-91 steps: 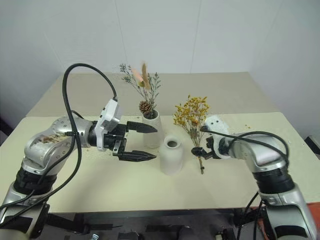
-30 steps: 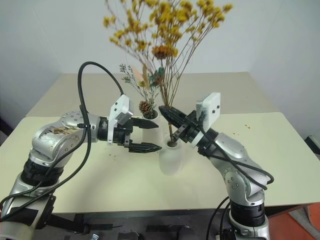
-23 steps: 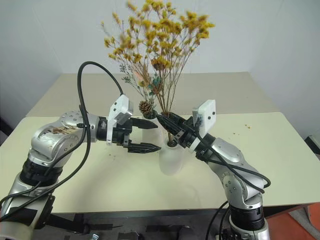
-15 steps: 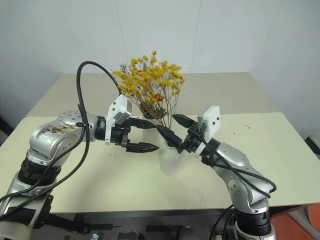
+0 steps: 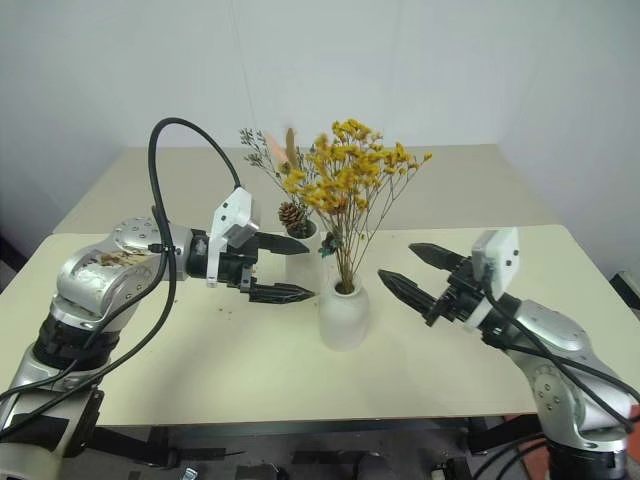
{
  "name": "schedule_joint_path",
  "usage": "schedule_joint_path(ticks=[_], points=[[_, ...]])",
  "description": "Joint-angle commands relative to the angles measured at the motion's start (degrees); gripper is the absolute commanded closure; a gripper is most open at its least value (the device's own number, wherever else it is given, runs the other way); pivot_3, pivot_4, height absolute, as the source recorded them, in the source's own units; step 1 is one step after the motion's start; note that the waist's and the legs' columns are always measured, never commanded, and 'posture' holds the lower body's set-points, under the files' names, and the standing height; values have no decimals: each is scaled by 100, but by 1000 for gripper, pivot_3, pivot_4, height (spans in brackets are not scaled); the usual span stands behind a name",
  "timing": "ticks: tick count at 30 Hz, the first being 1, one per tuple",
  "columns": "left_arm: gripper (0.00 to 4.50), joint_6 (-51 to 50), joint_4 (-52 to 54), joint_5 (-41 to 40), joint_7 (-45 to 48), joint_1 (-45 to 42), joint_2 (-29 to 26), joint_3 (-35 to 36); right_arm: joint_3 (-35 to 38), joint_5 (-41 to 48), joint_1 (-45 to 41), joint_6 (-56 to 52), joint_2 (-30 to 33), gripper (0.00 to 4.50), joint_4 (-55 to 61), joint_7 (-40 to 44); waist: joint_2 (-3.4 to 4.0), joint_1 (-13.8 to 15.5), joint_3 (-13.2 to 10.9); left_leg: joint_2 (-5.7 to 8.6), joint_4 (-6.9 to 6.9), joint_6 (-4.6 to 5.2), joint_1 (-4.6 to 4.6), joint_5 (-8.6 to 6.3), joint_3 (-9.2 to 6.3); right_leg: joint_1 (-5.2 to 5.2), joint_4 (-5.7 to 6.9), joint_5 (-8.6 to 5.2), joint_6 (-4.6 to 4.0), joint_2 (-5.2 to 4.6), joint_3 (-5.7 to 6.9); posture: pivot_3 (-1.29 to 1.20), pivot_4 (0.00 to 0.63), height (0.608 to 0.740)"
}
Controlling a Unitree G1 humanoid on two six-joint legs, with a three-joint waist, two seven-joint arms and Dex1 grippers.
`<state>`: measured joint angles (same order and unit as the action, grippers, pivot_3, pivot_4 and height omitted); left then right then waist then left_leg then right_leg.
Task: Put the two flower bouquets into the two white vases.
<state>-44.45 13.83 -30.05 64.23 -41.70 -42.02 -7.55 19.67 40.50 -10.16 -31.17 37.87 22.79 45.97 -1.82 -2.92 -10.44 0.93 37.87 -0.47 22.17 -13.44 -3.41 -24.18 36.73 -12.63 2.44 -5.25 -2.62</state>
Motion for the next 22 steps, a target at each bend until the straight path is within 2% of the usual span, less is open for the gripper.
schedule_joint_path(ticks=[1,12,22], points=[[0,308,281,-186,207,317,-320,539,244,-107,15,377,247,22,-139,298,0,11,0,0,0,0,0,0,0,1,1,0,0,0,0,0,150,740],[0,947,365,-378,515,2080,-1141,2032,128,-561,69,790,821,22,-776,1008,0,58,0,-1,0,0,-2,0,3,7,-2,0,1,-3,4,0,150,740],[0,1045,382,-559,526,2327,-1229,2199,153,-509,-17,711,1109,22,-870,1285,0,76,0,-2,0,0,-2,0,4,8,-4,0,1,-4,5,0,150,740]])
